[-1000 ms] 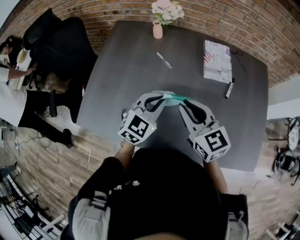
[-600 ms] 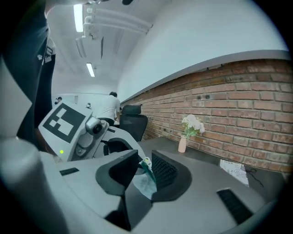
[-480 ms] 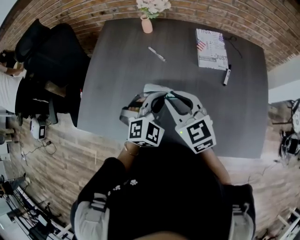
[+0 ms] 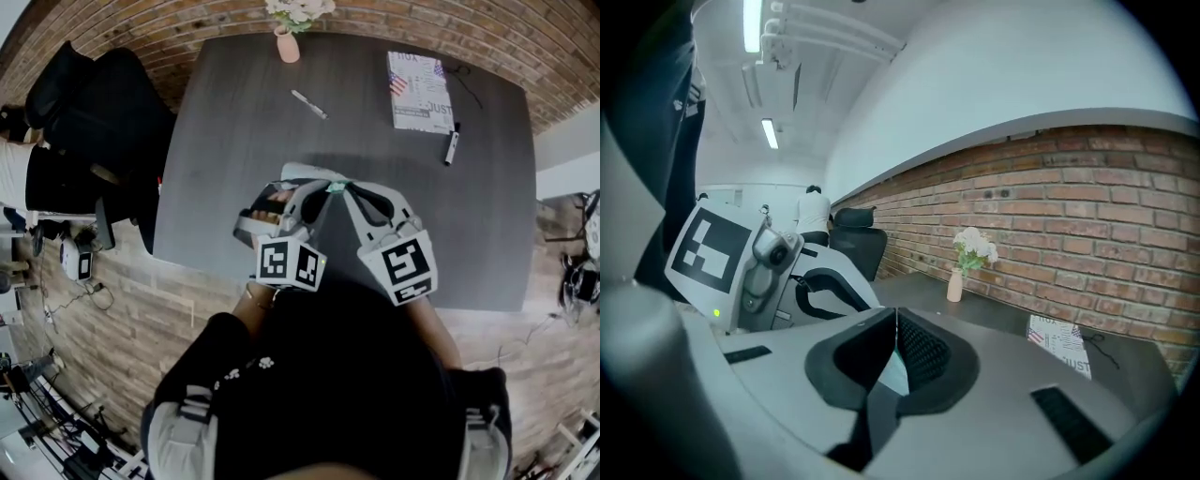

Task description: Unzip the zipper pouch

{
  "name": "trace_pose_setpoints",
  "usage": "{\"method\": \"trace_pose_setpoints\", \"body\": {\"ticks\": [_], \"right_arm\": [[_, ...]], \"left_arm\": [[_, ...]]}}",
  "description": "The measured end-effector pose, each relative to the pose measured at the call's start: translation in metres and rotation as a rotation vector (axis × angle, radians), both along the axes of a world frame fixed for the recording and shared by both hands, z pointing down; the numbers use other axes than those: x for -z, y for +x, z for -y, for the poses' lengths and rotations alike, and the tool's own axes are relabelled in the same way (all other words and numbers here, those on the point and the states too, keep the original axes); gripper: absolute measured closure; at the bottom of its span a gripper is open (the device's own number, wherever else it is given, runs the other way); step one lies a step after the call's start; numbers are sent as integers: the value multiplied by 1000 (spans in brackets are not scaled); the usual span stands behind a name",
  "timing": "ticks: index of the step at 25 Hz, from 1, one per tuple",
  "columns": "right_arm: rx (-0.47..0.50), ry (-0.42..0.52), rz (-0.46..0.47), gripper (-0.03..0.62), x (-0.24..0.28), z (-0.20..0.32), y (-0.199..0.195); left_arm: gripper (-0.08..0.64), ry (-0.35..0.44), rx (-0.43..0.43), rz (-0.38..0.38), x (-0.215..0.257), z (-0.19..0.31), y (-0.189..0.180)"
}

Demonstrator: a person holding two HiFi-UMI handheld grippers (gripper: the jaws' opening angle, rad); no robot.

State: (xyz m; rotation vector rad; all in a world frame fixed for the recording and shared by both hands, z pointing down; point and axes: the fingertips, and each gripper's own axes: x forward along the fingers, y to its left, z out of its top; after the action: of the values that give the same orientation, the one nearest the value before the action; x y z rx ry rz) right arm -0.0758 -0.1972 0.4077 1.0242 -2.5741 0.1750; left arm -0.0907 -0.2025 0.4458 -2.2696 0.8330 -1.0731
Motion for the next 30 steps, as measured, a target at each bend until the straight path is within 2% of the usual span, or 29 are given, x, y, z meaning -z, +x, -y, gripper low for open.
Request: {"method": "trace_pose_setpoints", "body": {"ticks": [4, 7, 12, 16, 18, 23, 26, 30], "right_arm": [[12, -29, 44, 563, 2, -1, 1], [37, -5, 25, 540, 3, -1, -10], [27, 2, -15, 538, -7, 2, -13], [7, -4, -9, 546, -8, 3, -8], [-11, 0, -7, 569, -6, 4, -4], [-18, -32, 16, 563, -9, 3, 2], [-21, -60, 80, 563, -13, 3, 5], [-48, -170, 277, 563, -22, 6, 13]], "left_arm": [[554, 35, -24, 95, -4, 3, -2], [554, 67, -70, 170, -8, 3, 2], [554, 71, -79, 181, -11, 1, 8], [554, 67, -86, 190, -15, 0, 9], [554, 65, -86, 197, -17, 0, 7], [554, 69, -89, 214, -18, 0, 6], [554, 71, -78, 215, -19, 1, 4], [554, 75, -64, 213, -21, 1, 2]]}}
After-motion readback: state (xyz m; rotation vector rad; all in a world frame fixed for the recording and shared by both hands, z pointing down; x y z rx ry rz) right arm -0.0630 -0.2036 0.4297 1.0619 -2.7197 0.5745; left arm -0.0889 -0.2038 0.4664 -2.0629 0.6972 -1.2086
